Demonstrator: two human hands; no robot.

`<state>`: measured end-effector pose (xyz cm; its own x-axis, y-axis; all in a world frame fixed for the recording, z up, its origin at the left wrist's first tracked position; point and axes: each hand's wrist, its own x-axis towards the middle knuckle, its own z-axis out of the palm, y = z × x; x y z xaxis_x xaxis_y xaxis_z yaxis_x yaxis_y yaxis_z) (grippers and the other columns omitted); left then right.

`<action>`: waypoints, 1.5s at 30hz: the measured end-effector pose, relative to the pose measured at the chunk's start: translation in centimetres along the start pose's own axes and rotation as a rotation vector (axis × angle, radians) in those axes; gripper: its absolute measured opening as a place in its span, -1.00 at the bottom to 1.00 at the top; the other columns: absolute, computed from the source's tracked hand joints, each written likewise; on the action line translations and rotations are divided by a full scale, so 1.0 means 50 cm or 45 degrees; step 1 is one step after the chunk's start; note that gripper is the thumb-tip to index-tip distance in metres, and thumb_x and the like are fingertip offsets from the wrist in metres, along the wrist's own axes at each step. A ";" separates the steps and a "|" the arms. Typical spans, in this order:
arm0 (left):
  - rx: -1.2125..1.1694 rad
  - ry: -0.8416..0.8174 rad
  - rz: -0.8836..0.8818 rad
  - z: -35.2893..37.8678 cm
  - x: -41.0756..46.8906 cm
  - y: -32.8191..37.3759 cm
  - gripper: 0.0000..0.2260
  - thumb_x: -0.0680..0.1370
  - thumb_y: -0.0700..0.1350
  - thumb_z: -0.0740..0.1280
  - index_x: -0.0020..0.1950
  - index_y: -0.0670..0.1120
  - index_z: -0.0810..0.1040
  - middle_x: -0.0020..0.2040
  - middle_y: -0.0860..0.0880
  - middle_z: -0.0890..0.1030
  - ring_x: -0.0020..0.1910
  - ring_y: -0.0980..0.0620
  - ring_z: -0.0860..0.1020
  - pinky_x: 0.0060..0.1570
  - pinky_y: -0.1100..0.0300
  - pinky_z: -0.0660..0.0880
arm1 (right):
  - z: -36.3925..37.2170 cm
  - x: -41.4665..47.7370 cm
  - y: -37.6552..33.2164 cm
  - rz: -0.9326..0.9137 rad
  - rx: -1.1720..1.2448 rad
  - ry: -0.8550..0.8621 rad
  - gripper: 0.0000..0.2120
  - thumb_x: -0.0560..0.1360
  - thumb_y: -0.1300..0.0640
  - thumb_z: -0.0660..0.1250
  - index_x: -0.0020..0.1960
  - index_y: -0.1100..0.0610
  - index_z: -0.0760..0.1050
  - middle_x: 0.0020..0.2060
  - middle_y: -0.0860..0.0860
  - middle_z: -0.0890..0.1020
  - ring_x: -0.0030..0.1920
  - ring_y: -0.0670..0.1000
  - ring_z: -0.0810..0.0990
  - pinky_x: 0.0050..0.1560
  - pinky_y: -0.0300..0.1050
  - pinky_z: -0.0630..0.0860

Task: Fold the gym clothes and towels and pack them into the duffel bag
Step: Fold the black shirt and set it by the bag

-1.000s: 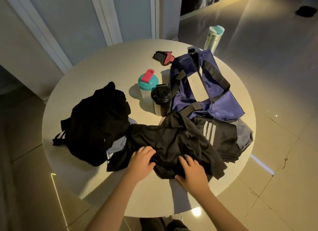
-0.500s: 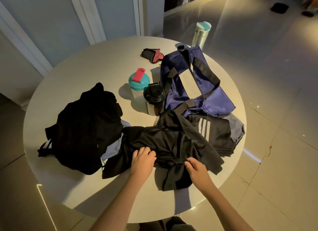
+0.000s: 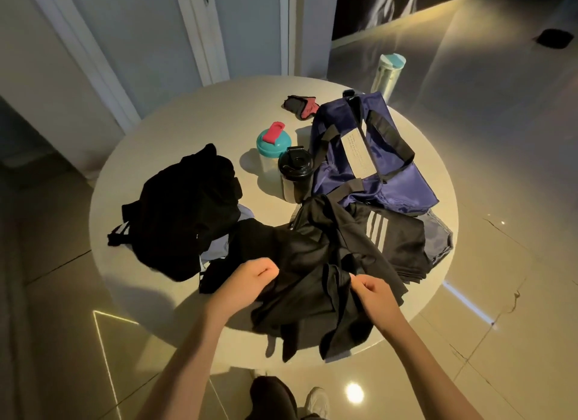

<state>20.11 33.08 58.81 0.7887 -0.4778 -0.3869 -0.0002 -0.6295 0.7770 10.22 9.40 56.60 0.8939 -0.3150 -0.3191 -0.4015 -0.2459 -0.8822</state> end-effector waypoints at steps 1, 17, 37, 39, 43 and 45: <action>0.013 -0.027 -0.018 -0.002 -0.015 0.002 -0.82 0.60 -0.08 0.21 -0.16 -0.08 0.51 -0.30 0.08 0.49 -0.30 0.18 0.44 -0.20 0.28 0.36 | -0.005 -0.010 0.006 -0.017 -0.017 -0.029 -0.60 0.57 0.04 0.23 -0.38 0.11 0.21 -0.46 0.04 0.23 -0.43 -0.09 0.20 -0.33 -0.16 0.17; 0.502 0.616 -0.131 0.041 -0.003 -0.098 -0.73 0.59 -0.16 0.22 0.29 -0.10 0.47 0.20 -0.06 0.48 0.21 -0.05 0.46 0.09 0.09 0.43 | 0.016 0.041 0.030 -0.277 -1.036 -0.121 -0.73 0.56 -0.03 0.21 0.16 0.06 0.52 0.11 0.01 0.55 0.14 0.06 0.51 0.07 -0.10 0.44; 0.750 0.232 -0.540 -0.006 0.214 -0.161 -0.66 0.55 -0.09 0.31 0.29 -0.16 0.37 0.19 -0.16 0.54 0.15 -0.14 0.54 0.02 0.07 0.50 | 0.059 0.246 -0.020 -0.008 -1.009 0.303 -0.48 0.54 0.11 0.25 0.43 0.19 0.15 0.33 0.18 0.28 0.00 0.17 0.55 -0.20 -0.03 0.52; 0.691 0.281 -0.486 -0.012 0.212 -0.157 -0.83 0.55 -0.16 0.28 0.11 -0.18 0.49 0.07 -0.14 0.59 0.04 -0.14 0.56 -0.03 0.06 0.52 | 0.063 0.258 -0.024 0.046 -0.984 0.313 -0.39 0.55 0.10 0.26 0.48 0.19 0.05 0.34 0.19 0.26 0.01 0.18 0.55 -0.24 -0.07 0.46; 0.525 0.341 -0.337 -0.045 0.214 -0.143 -0.76 0.55 -0.07 0.30 0.17 -0.15 0.47 0.16 -0.10 0.52 0.19 -0.13 0.48 0.16 0.00 0.45 | 0.057 0.284 -0.027 0.165 -0.927 0.321 -0.44 0.58 0.07 0.22 0.47 0.24 0.09 0.24 0.21 0.35 0.01 0.20 0.53 -0.19 -0.05 0.41; 0.184 0.399 -0.317 -0.074 0.215 -0.123 -0.75 0.56 -0.11 0.29 0.21 -0.13 0.45 0.16 -0.10 0.54 0.18 -0.12 0.51 0.18 -0.01 0.47 | 0.050 0.293 -0.027 0.174 -0.931 0.305 -0.70 0.59 0.08 0.19 0.23 0.23 0.30 0.11 0.20 0.42 -0.07 0.17 0.48 -0.15 -0.02 0.42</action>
<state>30.86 34.10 51.69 0.9242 -0.1051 -0.3672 0.1454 -0.7921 0.5928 24.36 7.38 52.24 0.7929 -0.5549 -0.2519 -0.6089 -0.7061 -0.3614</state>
